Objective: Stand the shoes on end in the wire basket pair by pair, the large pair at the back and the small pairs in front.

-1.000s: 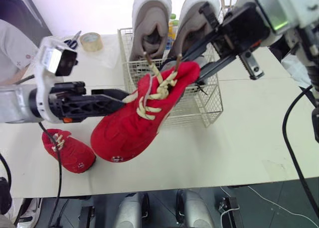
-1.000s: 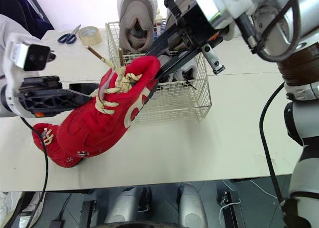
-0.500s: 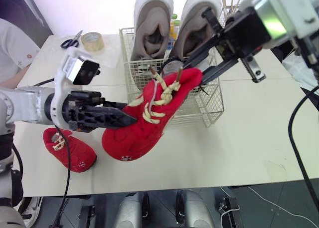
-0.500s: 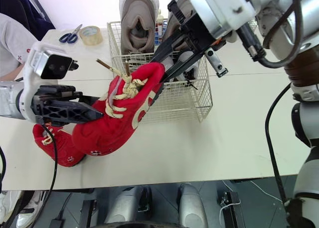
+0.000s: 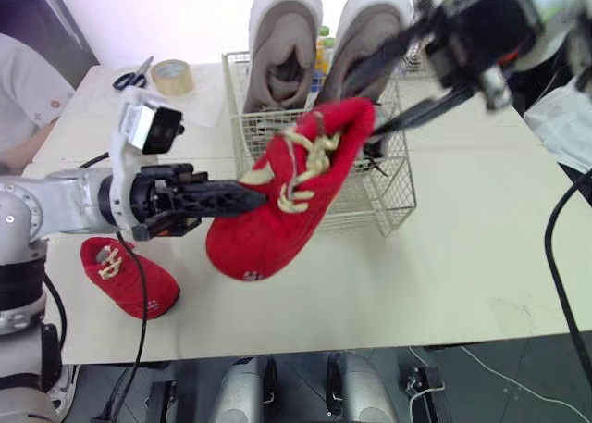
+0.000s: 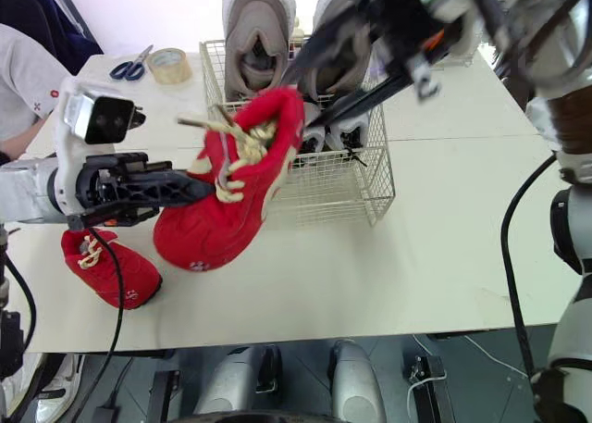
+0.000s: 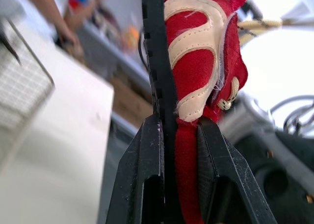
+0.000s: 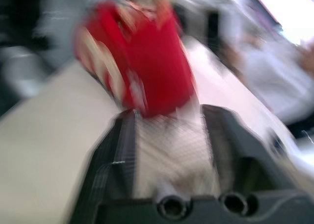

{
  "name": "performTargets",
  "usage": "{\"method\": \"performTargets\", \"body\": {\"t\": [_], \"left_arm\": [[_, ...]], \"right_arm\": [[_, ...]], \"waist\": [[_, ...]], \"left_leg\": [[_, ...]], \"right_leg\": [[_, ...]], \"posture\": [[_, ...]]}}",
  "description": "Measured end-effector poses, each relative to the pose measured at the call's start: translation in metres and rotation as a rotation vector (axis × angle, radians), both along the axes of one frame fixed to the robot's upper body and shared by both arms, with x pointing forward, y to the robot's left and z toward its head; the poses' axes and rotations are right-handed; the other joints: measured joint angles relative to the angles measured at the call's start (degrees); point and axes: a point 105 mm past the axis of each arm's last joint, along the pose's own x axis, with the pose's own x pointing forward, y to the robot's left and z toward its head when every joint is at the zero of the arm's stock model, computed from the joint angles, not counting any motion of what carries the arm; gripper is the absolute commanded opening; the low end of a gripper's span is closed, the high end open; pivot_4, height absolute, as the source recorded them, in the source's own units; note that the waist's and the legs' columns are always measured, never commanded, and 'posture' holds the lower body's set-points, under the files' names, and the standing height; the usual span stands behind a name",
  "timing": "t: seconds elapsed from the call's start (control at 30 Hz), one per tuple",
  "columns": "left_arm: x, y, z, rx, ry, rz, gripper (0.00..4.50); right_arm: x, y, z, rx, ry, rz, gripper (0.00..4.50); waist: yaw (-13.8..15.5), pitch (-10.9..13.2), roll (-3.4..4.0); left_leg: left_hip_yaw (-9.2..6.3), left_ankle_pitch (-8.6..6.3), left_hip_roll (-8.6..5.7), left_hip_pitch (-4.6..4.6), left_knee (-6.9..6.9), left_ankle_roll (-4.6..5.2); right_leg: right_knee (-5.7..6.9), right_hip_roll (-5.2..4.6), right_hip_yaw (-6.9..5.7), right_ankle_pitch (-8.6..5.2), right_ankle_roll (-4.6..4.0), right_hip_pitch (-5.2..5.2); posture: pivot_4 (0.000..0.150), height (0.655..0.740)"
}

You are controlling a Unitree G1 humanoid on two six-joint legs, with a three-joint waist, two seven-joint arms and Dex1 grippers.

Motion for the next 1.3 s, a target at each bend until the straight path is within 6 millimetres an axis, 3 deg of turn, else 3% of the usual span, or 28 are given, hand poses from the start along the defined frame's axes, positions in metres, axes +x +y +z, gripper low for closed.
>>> {"method": "performTargets", "body": {"t": [0.1, 0.2, 0.3, 0.4, 0.6, 0.67, 1.3], "left_arm": [[0.001, 0.005, 0.001, -0.072, -0.019, 0.068, 0.48], [0.004, 0.011, -0.001, -0.128, -0.018, 0.128, 0.48], [0.009, 0.011, 0.015, -0.224, -0.077, 0.148, 0.48], [0.015, 0.01, 0.031, -0.302, -0.136, 0.157, 0.48], [0.029, 0.0, 0.026, -0.325, -0.15, 0.14, 0.48], [0.033, -0.003, 0.022, -0.318, -0.147, 0.135, 0.48], [0.039, -0.011, 0.017, -0.316, -0.178, 0.121, 0.48]], "right_arm": [[0.021, -0.039, 0.0, 0.211, 0.182, -0.224, 3.68], [0.019, -0.072, -0.016, 0.546, 0.58, -0.29, 3.68], [0.002, -0.054, -0.034, 0.716, 0.912, -0.154, 3.68], [-0.009, -0.026, -0.044, 0.772, 1.064, -0.067, 3.68], [-0.023, 0.024, -0.052, 0.805, 1.19, -0.02, 3.68], [-0.027, 0.031, -0.051, 0.804, 1.203, -0.015, 3.68], [-0.024, 0.047, -0.043, 0.819, 1.159, -0.041, 3.68]], "waist": [[0.1, 0.0, -0.04], [0.1, 0.0, -0.06], [-0.4, 0.0, 0.0], [-0.3, -0.1, 0.02], [0.4, -0.1, -0.03], [0.8, -0.1, -0.05], [1.2, -0.1, -0.1]], "left_leg": [[-0.08, -0.01, -0.01, -0.02, -0.04, -0.01], [-0.21, -0.01, 0.0, -0.03, -0.07, -0.02], [-0.21, 0.09, 0.04, 0.04, -0.08, -0.16], [-0.2, 0.15, 0.12, 0.07, -0.06, -0.23], [-0.11, 0.12, 0.03, 0.0, -0.01, -0.1], [-0.09, 0.1, 0.02, -0.01, 0.01, -0.06], [-0.11, 0.1, 0.06, 0.0, 0.02, -0.04]], "right_leg": [[-0.07, -0.15, 0.0, 0.0, -0.02, 0.03], [-0.12, -0.28, -0.11, 0.0, -0.04, 0.09], [0.0, -0.21, -0.1, 0.04, -0.11, 0.08], [0.07, 0.02, -0.12, 0.08, -0.17, 0.09], [0.05, 0.14, -0.16, 0.1, -0.12, 0.1], [0.03, 0.14, -0.14, 0.1, -0.11, 0.1], [0.04, 0.19, -0.14, 0.1, -0.11, 0.1]], "posture": [[0.15, 0.74], [0.15, 0.74], [0.15, 0.74], [0.15, 0.74], [0.15, 0.74], [0.15, 0.74], [0.15, 0.74]]}}
